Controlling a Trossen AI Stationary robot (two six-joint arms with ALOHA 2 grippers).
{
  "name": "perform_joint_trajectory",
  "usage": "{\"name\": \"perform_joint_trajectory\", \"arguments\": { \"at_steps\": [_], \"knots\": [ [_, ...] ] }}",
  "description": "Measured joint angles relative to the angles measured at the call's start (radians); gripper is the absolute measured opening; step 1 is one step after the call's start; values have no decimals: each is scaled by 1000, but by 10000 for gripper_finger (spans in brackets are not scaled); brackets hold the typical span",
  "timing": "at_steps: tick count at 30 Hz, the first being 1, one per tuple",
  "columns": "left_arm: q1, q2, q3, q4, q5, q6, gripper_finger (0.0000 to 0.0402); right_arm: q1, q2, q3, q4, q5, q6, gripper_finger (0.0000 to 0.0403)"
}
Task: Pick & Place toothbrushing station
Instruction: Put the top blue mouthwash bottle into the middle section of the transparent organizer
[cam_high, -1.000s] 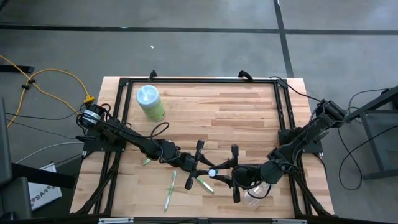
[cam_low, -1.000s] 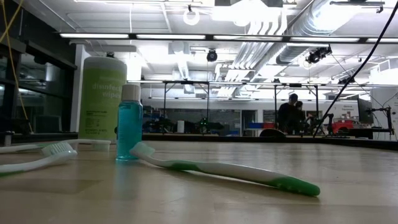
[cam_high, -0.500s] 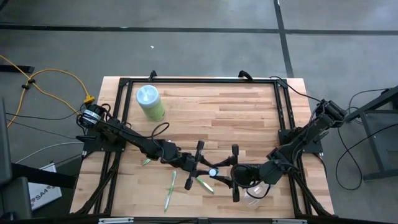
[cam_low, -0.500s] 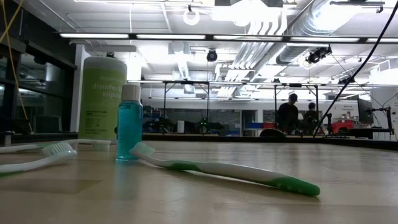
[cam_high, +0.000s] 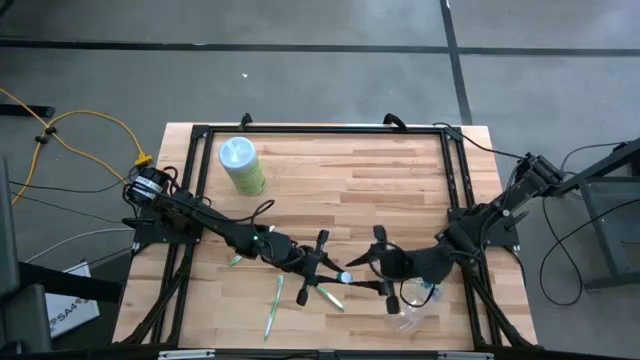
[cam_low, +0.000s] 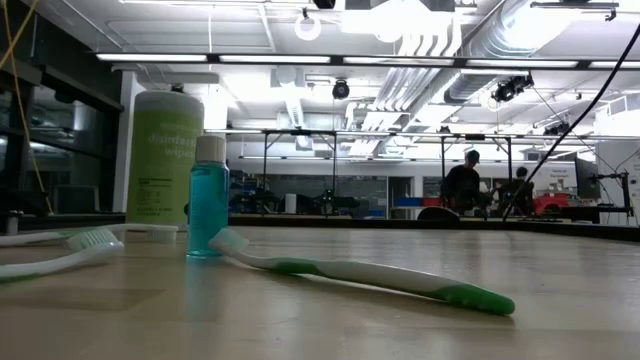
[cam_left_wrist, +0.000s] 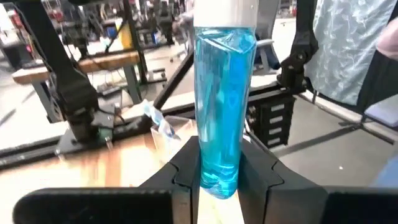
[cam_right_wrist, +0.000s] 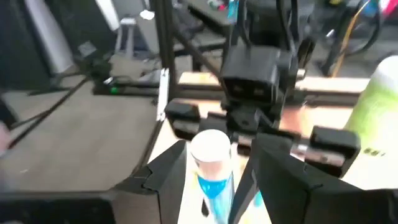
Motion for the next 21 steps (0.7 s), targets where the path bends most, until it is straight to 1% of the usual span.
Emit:
{"name": "perform_joint_trajectory", "arguments": {
  "at_steps": [5,11,17,21],
  "knots": [
    [0,0,0,-29,0,-28,61,-65,-6,0,-89,-152,83,169],
    [0,0,0,-28,2,-27,61,-138,-6,0,-104,-318,127,168],
    [9,0,0,-44,4,-27,61,-182,-6,0,-131,-408,141,169],
    [15,0,0,-47,4,-29,61,-201,-5,0,-160,-442,149,169]
  ]
}}
